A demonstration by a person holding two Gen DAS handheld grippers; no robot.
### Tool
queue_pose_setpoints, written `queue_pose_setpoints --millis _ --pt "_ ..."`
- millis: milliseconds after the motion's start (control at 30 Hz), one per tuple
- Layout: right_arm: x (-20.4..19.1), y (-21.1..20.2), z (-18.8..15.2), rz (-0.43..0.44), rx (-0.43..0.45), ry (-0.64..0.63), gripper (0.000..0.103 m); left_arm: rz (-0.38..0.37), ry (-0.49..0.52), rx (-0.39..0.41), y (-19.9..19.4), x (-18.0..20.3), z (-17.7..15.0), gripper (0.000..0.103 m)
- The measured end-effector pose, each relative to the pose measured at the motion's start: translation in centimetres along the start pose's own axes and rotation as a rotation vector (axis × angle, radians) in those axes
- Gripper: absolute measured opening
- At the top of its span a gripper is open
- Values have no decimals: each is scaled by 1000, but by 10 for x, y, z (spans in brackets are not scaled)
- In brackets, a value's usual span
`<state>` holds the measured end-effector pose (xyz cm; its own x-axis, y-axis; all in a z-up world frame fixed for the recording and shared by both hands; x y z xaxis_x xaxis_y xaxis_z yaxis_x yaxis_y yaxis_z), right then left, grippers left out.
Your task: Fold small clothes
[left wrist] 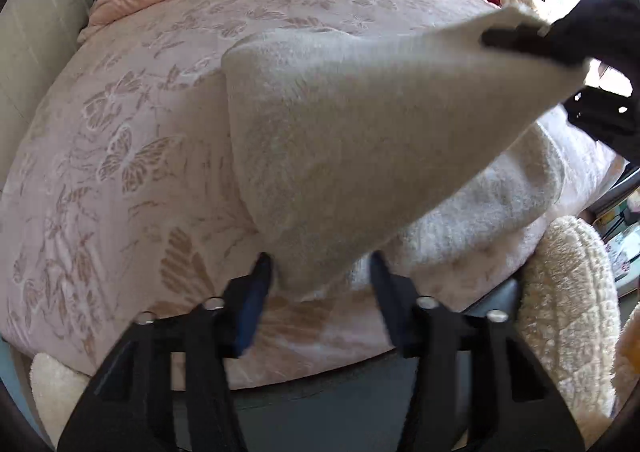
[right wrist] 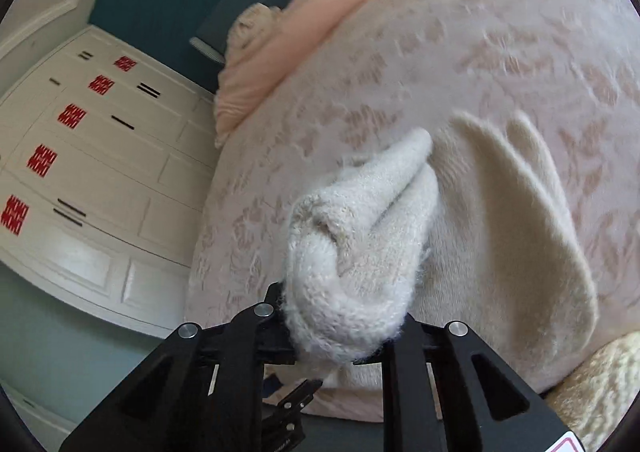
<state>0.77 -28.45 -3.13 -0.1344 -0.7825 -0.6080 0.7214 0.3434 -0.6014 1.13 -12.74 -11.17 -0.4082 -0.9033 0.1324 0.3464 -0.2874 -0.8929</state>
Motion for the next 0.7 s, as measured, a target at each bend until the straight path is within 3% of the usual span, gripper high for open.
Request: queue_pose_setpoints --millis 33,133,200,233,267,300,367,467,567,633,700 --pt "-5 -17 5 -22 40 -43 15 -14 -26 -7 -1 -1 3 19" --pt "27 -40 -3 -163 63 -71 14 -65 -45 -8 -3 5 6 19" --pt "82 -20 -24 -313 -39 -49 16 -64 -9 -34 5 16 2 19" --pt "113 -3 -42 -358 -132 -4 16 -62 5 -48 11 20 0 19" --pt "134 6 -56 -357 -168 49 17 -61 7 -65 16 23 -3 19" --pt "139 2 -61 -314 -125 92 17 -65 5 -83 18 26 -5 19" --pt "133 -11 -60 -276 -76 122 27 -58 6 -81 15 27 -6 19" --pt "116 -32 -51 -358 -35 51 34 -79 -20 -35 -3 20 -2 22" --pt "95 -56 -42 -427 30 -9 35 -73 -72 14 -23 6 4 40" --pt "69 -62 -32 -411 73 -76 35 -13 -92 79 -38 -3 10 54" --pt "39 -59 -20 -387 90 -183 35 22 -114 124 -51 -11 18 57"
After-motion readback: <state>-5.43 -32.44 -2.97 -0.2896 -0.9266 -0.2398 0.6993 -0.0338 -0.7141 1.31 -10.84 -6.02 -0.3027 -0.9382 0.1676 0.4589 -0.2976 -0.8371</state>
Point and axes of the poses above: each gripper's, at about its wrist camera, not at the fingertips, and y roughly the way its jaws point, x to its right, z to its top, the point moved 4 cm from there along y, roughly the way its jaws point, and after that the axes turned 6 degrees about -y, right-handed, at the moved point
